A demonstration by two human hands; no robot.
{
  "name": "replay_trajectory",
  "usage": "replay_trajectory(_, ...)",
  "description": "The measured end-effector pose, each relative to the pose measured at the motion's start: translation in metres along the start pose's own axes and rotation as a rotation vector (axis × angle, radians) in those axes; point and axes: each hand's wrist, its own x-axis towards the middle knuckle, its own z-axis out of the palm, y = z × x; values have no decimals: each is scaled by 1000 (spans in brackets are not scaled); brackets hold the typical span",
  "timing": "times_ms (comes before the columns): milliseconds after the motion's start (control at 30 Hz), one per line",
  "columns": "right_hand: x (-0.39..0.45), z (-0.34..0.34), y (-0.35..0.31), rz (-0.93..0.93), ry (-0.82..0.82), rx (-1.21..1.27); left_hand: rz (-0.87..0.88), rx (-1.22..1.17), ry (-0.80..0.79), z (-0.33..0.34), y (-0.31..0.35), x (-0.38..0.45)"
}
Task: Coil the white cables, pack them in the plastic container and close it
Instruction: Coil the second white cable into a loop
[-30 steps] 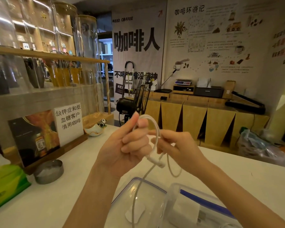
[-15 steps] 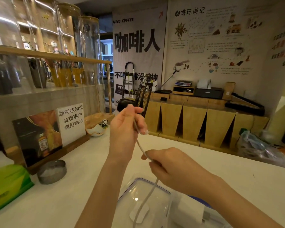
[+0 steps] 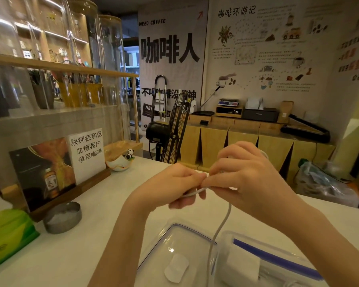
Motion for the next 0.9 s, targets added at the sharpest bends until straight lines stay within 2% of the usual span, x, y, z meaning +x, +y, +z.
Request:
replay_trajectory(167,-1,4,14,69,126,1,135,-380,-343,-17,-7,-6)
replay_trajectory(233,-1,9,18,116,188,92,199,-492,-434,-20,-6,-7)
replay_trajectory(300,-3,12,20,223,271,321,258,-581,-499,-24,-6,-9)
replay_trajectory(400,-6,11,23,556,371,822,347,-801,-576,-32,-8,-13)
replay_trajectory(467,-8,14,25,737,349,966,379,-1034,-646,-33,-4,-15)
replay_trajectory(600,-3,22,19,820,183,1066,473,-1160,-491,-26,12,-21)
replay_trajectory(700,-2,28,22,859,204,1050,530,-1207,-401,-22,19,-24)
replay_trajectory(900,-10,36,45,1003,233,878,615,-1214,-409,-28,21,-39)
